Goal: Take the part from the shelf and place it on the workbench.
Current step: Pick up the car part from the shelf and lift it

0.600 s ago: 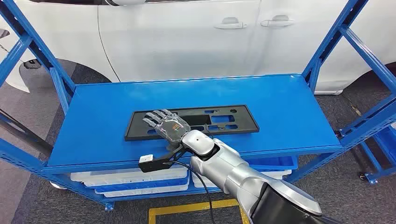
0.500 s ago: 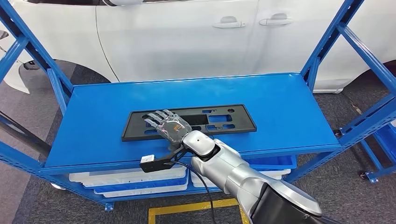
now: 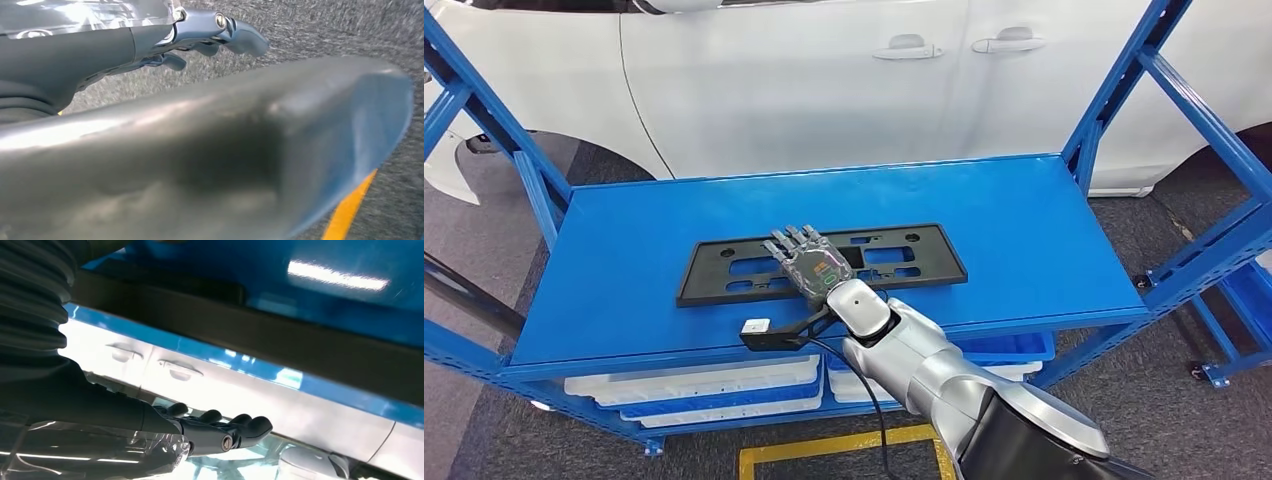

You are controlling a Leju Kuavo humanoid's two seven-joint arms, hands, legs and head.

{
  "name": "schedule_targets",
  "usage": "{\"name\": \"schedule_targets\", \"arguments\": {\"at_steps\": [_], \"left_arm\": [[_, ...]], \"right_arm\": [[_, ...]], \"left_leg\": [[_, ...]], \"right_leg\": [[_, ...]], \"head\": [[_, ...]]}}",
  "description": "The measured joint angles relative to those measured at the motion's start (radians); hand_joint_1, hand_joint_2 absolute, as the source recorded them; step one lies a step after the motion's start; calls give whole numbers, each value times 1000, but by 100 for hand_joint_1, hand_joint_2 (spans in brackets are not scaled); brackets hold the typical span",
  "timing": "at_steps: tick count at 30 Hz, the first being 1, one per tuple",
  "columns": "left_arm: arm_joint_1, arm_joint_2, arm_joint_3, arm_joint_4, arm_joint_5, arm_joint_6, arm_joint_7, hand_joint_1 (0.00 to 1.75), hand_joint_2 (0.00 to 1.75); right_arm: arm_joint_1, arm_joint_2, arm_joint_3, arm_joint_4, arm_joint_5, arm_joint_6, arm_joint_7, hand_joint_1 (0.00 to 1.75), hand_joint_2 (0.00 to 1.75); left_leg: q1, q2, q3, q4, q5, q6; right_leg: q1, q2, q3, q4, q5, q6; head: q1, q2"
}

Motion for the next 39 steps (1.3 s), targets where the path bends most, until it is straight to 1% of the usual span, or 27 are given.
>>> {"name": "schedule_targets", "arguments": {"at_steps": [2, 3, 4, 6, 7, 8, 9, 10, 12, 13, 14, 17, 19, 20, 22, 23, 24, 25, 26, 28, 29, 33, 34, 35, 37, 38, 39], "left_arm": [[-1, 0, 0, 0, -3, -2, -3, 0, 0], [-1, 1, 0, 0, -4, -2, -6, 0, 0], [-2, 1, -1, 0, -5, -3, -9, 0, 0], [-3, 2, -1, 0, -7, -3, -14, 0, 0], [-3, 3, -1, 0, -8, -4, -15, 0, 0], [-3, 4, -1, 0, -9, -5, -16, 0, 0], [-3, 5, -1, 0, -10, -6, -17, 0, 0], [-4, 6, -1, 0, -10, -8, -17, 0, 0], [-5, 6, -2, 0, -10, -12, -19, 0, 0], [-7, 6, -2, 0, -10, -15, -21, 0, 0], [-8, 7, -2, 0, -9, -19, -25, 0, 0], [-9, 9, -2, 0, -9, -28, -46, 0, 0], [-9, 11, -2, 0, -11, -31, -66, 0, 0], [-9, 12, -2, 0, -13, -32, -75, 0, 44], [-9, 15, -2, 0, -15, -39, -89, 0, 131], [-9, 16, -2, 0, -16, -43, -94, 0, 175], [-8, 16, -2, 0, -17, -48, -99, 0, 175], [-7, 17, -2, 0, -16, -51, -103, 0, 175], [-7, 18, -2, 0, -15, -54, -107, 0, 175], [-9, 19, -1, 0, -7, -57, -114, 0, 175], [-10, 20, 0, 0, 0, -56, -114, 0, 175], [-12, 19, 9, 0, 29, -51, -98, 0, 175], [-12, 18, 13, 0, 34, -50, -94, 0, 175], [-12, 17, 17, 0, 39, -49, -91, 0, 175], [-12, 16, 25, 0, 47, -48, -87, 0, 175], [-11, 15, 29, 0, 49, -48, -85, 0, 175], [-11, 14, 32, 0, 50, -48, -85, 0, 175]], "right_arm": [[-2, -2, -2, 8, 16, 4, 23, 3, 175], [-4, -3, -2, 12, 23, 8, 32, 44, 175], [-6, -5, -2, 16, 29, 13, 40, 86, 175], [-9, -8, -3, 23, 42, 26, 53, 171, 175], [-10, -10, -3, 28, 47, 33, 59, 174, 175], [-9, -13, -3, 32, 53, 40, 64, 175, 175], [-9, -15, -3, 35, 56, 49, 69, 175, 175], [-11, -17, -3, 38, 59, 57, 72, 175, 175], [-16, -19, -3, 41, 60, 72, 74, 175, 175], [-21, -20, -3, 42, 60, 79, 74, 175, 175], [-25, -20, -4, 43, 60, 84, 73, 175, 175], [-31, -24, -12, 46, 60, 92, 71, 175, 175], [-35, -25, -23, 46, 60, 92, 68, 175, 175], [-37, -25, -27, 46, 60, 91, 67, 175, 175], [-38, -27, -38, 47, 59, 89, 61, 175, 175], [-37, -29, -43, 48, 59, 88, 58, 175, 175], [-36, -30, -49, 49, 58, 86, 54, 175, 175], [-36, -31, -53, 50, 57, 82, 51, 175, 175], [-37, -31, -59, 50, 55, 75, 47, 175, 175], [-39, -31, -73, 50, 48, 58, 35, 175, 175], [-39, -31, -82, 49, 43, 46, 25, 175, 175], [-40, -25, -122, 38, 11, -15, -39, 175, 175], [-41, -22, -135, 32, -1, -32, -59, 175, 175], [-42, -19, -151, 24, -15, -47, -79, 175, 175], [-42, -14, -187, 6, -58, -69, -127, 175, 175], [-40, -13, -206, -5, -88, -73, -154, 175, 175], [-36, -12, -225, -19, -128, -72, -187, 175, 175]], "left_leg": [[2, 0, -1, -3, 3, 13], [3, 0, 0, -6, 5, 20], [5, 1, 0, -8, 7, 25], [5, 2, 0, -9, 8, 31], [4, 2, -1, -9, 8, 32], [4, 2, -1, -8, 7, 32], [3, 1, 0, -8, 7, 32], [3, 0, 0, -7, 6, 32], [0, -1, 2, -7, 5, 29], [-1, -1, 2, -7, 4, 25], [-2, -1, 2, -7, 4, 21], [-1, 0, 4, -12, 4, 4], [-1, 1, -10, 24, -23, -4], [1, 1, -32, 71, -50, -6], [1, 1, -94, 202, -108, -12], [2, 2, -117, 248, -119, -14], [3, 2, -125, 260, -112, -16], [3, 2, -114, 232, -87, -16], [4, 3, -84, 169, -50, -16], [3, 3, -24, 46, -4, -11], [1, 3, -9, 13, 4, -6], [1, 2, -6, -2, 6, 18], [2, 2, -6, -5, 8, 23], [4, 3, -5, -7, 10, 28], [4, 2, -6, -7, 10, 32], [3, 2, -6, -6, 9, 33], [3, 0, -6, -6, 9, 33]], "right_leg": [[-2, 0, -2, 3, -3, 8], [-3, 0, -9, 19, -15, 14], [-4, 0, -25, 56, -38, 19], [-8, -1, -89, 188, -103, 28], [-10, -1, -122, 256, -127, 30], [-11, -1, -143, 295, -133, 31], [-11, -1, -145, 295, -120, 30], [-11, -1, -127, 252, -89, 27], [-7, -1, -59, 103, -20, 14], [-5, -1, -32, 43, 2, 9], [-1, -2, -17, 9, 11, 5], [-1, -2, -12, -9, 15, -4], [-7, -3, -3, -24, 23, -14], [-8, -4, 0, -29, 25, -18], [-6, -4, 1, -30, 24, -22], [-5, -4, 0, -28, 23, -23], [-5, -4, 0, -26, 22, -23], [-5, -4, 0, -22, 19, -22], [-5, -3, 0, -17, 15, -20], [-3, -2, -2, -4, 7, -12], [-2, -2, -5, 1, 4, -8], [-1, -1, -12, 10, -3, 9], [-3, -1, -23, 35, -20, 14], [-4, -1, -44, 81, -48, 19], [-9, -2, -108, 221, -112, 26], [-10, -2, -137, 277, -129, 28], [-11, -2, -151, 302, -128, 28]], "head": [[2, 0], [3, 0], [4, 0], [7, 0], [7, 0], [7, 0], [7, 0], [7, 0], [7, 0], [7, 0], [6, 0], [7, 0], [6, 0], [5, 0], [3, 0], [3, 0], [3, 0], [3, 0], [3, 0], [3, 0], [3, 0], [5, 0], [6, 0], [6, 0], [8, 0], [8, 0], [8, 0]]}}
